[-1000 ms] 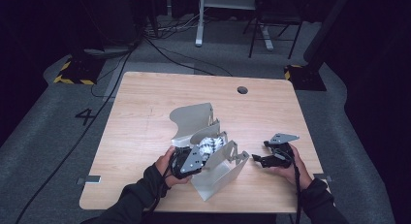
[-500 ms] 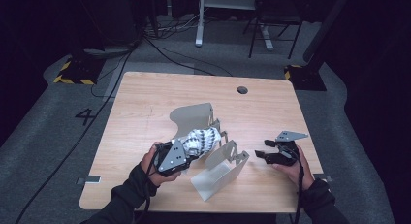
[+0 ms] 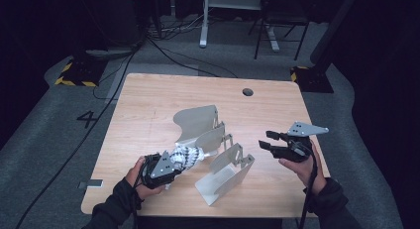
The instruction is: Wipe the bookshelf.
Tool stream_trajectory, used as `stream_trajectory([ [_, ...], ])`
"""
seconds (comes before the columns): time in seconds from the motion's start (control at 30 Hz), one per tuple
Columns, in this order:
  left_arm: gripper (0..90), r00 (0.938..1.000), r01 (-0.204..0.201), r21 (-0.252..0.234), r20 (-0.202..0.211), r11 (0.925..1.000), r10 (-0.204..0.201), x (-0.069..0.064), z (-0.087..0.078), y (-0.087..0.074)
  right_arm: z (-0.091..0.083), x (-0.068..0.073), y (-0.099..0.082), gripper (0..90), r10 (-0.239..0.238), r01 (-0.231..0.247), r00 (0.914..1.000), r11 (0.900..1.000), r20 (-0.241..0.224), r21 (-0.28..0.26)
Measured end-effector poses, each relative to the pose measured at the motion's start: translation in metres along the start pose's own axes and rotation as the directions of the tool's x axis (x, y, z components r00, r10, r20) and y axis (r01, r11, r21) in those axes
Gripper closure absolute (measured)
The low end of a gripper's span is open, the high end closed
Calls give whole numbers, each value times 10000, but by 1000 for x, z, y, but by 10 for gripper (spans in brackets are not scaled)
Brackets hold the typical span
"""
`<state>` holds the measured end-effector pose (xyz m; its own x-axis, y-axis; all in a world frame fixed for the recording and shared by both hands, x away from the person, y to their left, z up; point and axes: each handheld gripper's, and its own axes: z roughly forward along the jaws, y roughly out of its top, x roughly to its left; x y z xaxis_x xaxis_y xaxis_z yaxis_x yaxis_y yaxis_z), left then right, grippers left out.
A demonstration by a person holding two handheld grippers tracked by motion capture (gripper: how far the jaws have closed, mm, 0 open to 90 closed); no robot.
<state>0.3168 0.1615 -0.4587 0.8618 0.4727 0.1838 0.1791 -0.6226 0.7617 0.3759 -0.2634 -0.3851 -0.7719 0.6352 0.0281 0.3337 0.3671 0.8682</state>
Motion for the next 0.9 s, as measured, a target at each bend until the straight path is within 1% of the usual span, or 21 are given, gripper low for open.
stream_trajectory([
  [0.03,731,9999,93,7,54,10000,-93,1,0,-2,0,4,6,518,-92,92,9999,10000,-138,-6],
  [0.13,726,9998,167,197,112,9997,-170,4,3,-6,1,17,18,536,-524,529,9976,9986,-449,90],
  [0.2,725,9994,297,267,170,9992,-302,7,6,-9,2,26,26,540,-734,748,9939,9971,-829,150],
  [0.23,725,9990,394,307,215,9988,-401,7,8,-11,2,29,28,544,-844,863,9926,9961,-876,183],
  [0.27,724,9990,378,372,214,9986,-386,8,9,-12,2,33,32,552,-999,1027,9911,9943,-883,285],
  [0.3,724,9988,440,377,218,9983,-448,9,10,-13,3,35,34,555,-987,1023,9902,9942,-987,318],
  [0.33,722,9988,404,444,242,9982,-415,10,11,-13,3,36,37,560,-966,1009,9887,9944,-1144,325],
  [0.43,719,9985,471,425,259,9980,-482,10,12,-14,7,41,43,578,-1157,1239,9845,9907,-1321,562],
  [0.47,717,9983,512,404,249,9979,-522,10,12,-14,10,45,45,581,-1225,1336,9824,9884,-1411,725],
  [0.57,717,9978,574,370,319,9977,-586,10,14,-14,14,46,47,587,-1178,1313,9834,9870,-1379,928],
  [0.6,717,9969,678,367,380,9970,-691,10,15,-15,17,47,47,589,-1211,1362,9827,9852,-1398,1042],
  [0.63,717,9968,680,412,388,9968,-696,11,17,-15,19,48,48,589,-1230,1390,9827,9839,-1384,1122],
  [0.67,717,9956,775,411,493,9961,-795,11,18,-16,21,48,48,589,-1250,1413,9832,9826,-1331,1206],
  [0.7,718,9955,767,457,522,9960,-791,12,19,-16,23,48,49,589,-1238,1415,9829,9816,-1364,1284],
  [0.73,718,9952,800,523,516,9954,-827,11,21,-17,26,48,48,589,-1236,1423,9825,9808,-1392,1333],
  [0.87,716,9953,791,684,504,9945,-827,12,24,-18,35,45,47,611,-1289,1494,9837,9740,-1253,1706],
  [0.9,716,9954,790,688,497,9945,-825,12,24,-18,36,44,47,624,-1246,1468,9831,9743,-1343,1709],
])
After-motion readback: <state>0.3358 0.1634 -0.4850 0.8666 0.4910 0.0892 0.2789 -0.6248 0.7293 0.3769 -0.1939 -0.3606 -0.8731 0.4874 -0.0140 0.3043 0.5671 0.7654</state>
